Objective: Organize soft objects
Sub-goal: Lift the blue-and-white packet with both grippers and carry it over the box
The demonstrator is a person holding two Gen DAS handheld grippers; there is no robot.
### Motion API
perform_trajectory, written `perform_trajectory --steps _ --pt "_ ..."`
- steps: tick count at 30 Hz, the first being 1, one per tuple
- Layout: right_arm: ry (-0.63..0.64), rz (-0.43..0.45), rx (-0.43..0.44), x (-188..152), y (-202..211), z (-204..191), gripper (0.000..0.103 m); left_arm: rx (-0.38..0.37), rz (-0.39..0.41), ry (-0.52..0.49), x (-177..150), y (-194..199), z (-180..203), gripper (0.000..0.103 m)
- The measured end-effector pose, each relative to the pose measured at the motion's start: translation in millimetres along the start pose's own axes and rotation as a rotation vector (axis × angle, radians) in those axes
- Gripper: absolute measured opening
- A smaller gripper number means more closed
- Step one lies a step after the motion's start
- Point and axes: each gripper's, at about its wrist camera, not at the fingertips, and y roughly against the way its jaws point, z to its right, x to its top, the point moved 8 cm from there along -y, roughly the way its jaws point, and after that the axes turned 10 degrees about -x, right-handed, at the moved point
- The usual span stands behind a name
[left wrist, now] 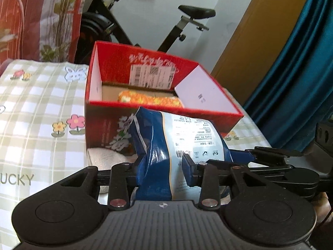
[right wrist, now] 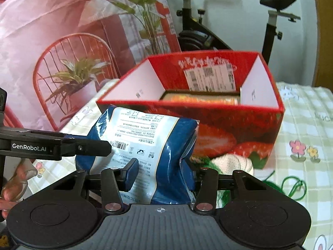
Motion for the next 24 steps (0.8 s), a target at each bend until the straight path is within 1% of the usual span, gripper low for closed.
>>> perform_trajectory --steps 3,9,14,20,24 --pt "0.010 0.030 0.000 10.9 11.5 -1.8 0.044 -0.005 0.025 -0.018 7.2 8.6 8.7 0.039" --pt "0.023 0.095 0.004 38.3 32.9 -2.8 0.044 -0.017 0.105 -0.053 31.5 27.9 28.1 0.039" --pt "0.040 0.142 0.006 64.0 45.4 -1.4 0.044 -0.031 0.156 -0.067 53.0 34.9 38.7 0.039" --pt "0.077 0.188 0.007 100.2 48.4 4.3 0.044 -0.039 0.206 -0.081 81.8 34.1 42.3 0.039" --pt "0.094 0.223 0.008 129.6 41.6 10.4 0.044 -0.034 0.237 -0.084 105.5 26.7 38.5 0.039"
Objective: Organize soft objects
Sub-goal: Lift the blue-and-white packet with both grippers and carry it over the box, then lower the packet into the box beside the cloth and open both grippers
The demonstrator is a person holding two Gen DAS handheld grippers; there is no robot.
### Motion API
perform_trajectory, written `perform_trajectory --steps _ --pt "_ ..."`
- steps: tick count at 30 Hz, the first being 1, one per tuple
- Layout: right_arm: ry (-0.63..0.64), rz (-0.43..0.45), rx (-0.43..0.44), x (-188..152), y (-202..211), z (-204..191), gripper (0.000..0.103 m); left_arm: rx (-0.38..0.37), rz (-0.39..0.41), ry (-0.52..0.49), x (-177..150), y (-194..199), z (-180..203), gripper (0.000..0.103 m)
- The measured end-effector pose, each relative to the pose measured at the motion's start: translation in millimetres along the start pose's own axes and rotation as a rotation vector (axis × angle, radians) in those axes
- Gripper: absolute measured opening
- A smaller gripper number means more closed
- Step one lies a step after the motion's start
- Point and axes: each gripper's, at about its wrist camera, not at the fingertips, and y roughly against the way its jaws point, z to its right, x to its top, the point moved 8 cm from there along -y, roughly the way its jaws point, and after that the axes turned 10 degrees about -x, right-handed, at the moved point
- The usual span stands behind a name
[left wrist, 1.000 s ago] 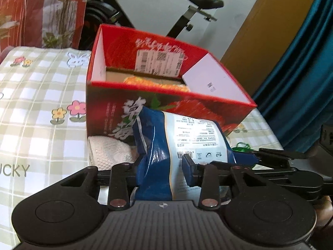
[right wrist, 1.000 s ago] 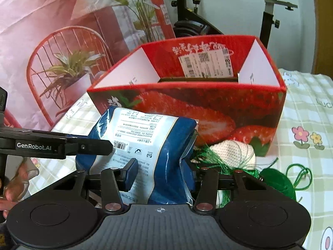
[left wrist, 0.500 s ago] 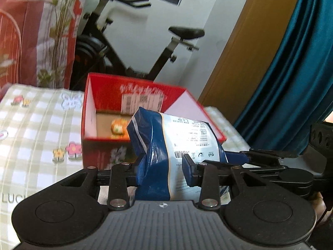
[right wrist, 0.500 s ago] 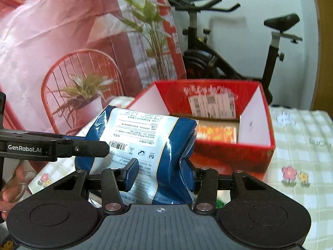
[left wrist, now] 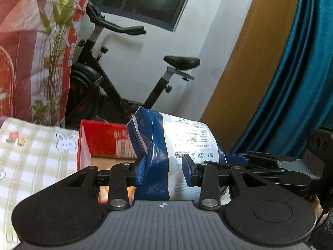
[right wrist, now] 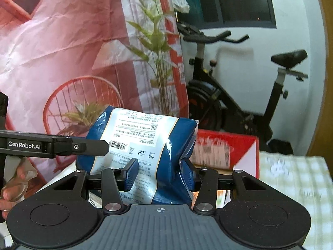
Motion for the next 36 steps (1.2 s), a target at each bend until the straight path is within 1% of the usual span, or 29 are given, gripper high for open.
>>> perform_trajectory --steps 4,7,10,14,19,22,29,36 --pt "0.011 0.033 -0.003 24.9 -19.7 10.8 0.043 0.011 0.031 0.006 22.3 -15.7 -10.9 0.039" --pt "0.010 0.046 -0.002 36.4 -37.0 20.2 0.043 0.019 0.046 0.015 33.9 -28.3 -19.7 0.039" --pt "0.007 0.033 -0.005 37.2 -57.4 27.5 0.043 0.037 0.023 0.022 35.0 -44.9 -31.3 0.039" --pt "-0.010 -0.030 -0.009 22.3 -86.3 34.9 0.043 0.059 -0.040 0.046 22.8 -64.9 -48.0 0.039" --pt "-0.032 -0.130 -0.012 -12.5 -114.0 40.4 0.043 0.068 -0.145 0.107 -6.0 -89.8 -70.0 0.039" --pt "-0.046 -0.167 -0.029 -29.2 -126.9 44.6 0.042 0.072 -0.189 0.126 -18.8 -102.1 -78.3 0.039" --pt "-0.096 -0.254 -0.045 -53.8 -152.4 53.8 0.041 0.097 -0.261 0.121 -32.2 -119.8 -90.3 0.039" --pt "-0.112 -0.308 -0.059 -62.1 -164.7 60.4 0.041 0.116 -0.299 0.109 -38.5 -131.4 -92.2 0.039"
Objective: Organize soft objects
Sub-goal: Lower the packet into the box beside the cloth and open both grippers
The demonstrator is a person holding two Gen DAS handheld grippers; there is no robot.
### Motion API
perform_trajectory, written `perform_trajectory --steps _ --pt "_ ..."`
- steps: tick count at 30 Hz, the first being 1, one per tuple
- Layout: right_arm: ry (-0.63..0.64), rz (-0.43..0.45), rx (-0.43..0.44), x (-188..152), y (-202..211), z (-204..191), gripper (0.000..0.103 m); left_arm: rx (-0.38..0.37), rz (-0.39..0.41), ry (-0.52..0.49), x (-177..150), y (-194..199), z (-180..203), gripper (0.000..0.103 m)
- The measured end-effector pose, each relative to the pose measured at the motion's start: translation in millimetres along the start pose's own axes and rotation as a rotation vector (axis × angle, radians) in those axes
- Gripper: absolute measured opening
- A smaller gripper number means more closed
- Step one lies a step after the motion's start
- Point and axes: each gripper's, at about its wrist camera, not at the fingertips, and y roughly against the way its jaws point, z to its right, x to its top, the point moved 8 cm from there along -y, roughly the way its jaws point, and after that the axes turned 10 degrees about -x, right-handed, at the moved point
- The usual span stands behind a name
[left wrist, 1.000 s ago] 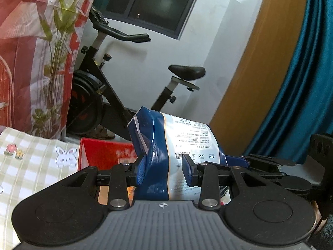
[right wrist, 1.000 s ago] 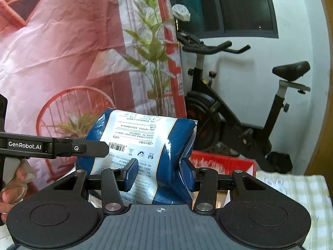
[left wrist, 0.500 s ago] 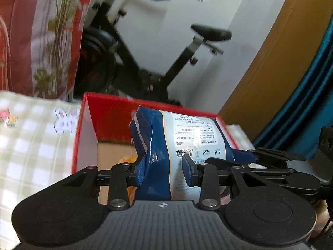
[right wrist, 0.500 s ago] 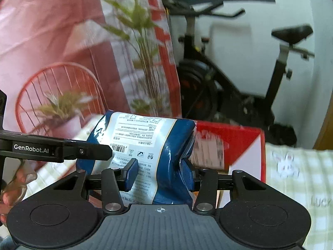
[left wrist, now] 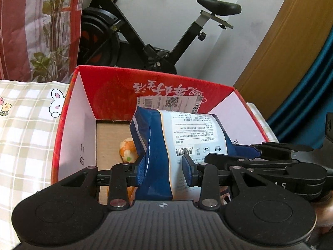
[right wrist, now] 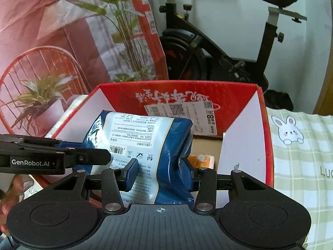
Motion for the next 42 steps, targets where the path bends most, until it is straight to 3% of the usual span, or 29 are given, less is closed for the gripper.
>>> perform_trajectory --steps 10,18,20,25,28,32,42 --pt "0.008 -0.045 -0.067 -4.3 -4.0 1.5 0.042 0.053 -0.002 -0.034 2.4 3.1 2.2 0.039" --pt "0.025 0.007 -0.074 2.7 19.7 -0.2 0.043 0.074 0.045 -0.081 10.5 27.2 13.2 0.040" --pt "0.033 0.021 -0.069 3.3 28.4 -2.9 0.047 0.080 0.054 -0.085 9.8 33.9 15.5 0.041" --pt "0.048 0.056 -0.083 5.4 52.3 -6.7 0.066 0.100 0.089 -0.112 6.9 58.0 22.1 0.081" --pt "0.043 0.081 -0.090 6.4 67.8 -7.0 0.082 0.101 0.113 -0.117 5.0 73.8 26.4 0.096" --pt "0.030 0.136 -0.091 8.4 91.0 -9.7 0.103 0.113 0.131 -0.130 -0.1 93.6 31.7 0.102" --pt "0.003 0.201 -0.096 -5.4 133.6 -13.5 0.103 0.121 0.166 -0.166 -23.9 135.7 50.1 0.103"
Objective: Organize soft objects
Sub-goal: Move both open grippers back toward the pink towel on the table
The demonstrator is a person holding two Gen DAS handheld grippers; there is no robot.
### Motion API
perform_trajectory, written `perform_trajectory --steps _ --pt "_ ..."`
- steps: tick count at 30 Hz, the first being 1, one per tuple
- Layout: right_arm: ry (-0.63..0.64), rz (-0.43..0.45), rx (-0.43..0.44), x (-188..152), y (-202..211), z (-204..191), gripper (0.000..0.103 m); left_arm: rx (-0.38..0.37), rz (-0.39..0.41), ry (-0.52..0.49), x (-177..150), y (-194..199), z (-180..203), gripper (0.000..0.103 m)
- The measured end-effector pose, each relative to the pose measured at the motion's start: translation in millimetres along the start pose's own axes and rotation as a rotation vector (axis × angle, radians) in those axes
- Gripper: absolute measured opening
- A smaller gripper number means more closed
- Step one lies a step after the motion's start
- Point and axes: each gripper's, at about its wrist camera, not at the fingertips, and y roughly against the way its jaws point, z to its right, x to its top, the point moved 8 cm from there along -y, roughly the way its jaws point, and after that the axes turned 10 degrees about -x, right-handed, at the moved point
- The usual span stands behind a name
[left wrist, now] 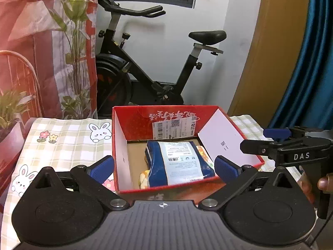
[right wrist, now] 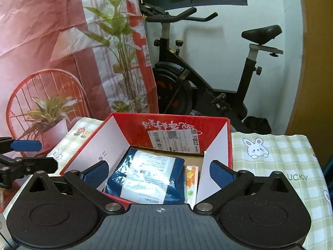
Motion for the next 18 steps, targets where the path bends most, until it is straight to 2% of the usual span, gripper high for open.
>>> perform_trajectory --steps 9,18 --pt "-0.014 0.047 0.028 -19.7 40.2 -8.7 0.103 0.028 0.017 0.004 -26.4 34.9 3.6 0.103" --pt "-0.013 0.045 0.037 -61.5 69.5 -11.3 0.103 0.083 0.009 0.038 -70.0 62.0 -7.5 0.103"
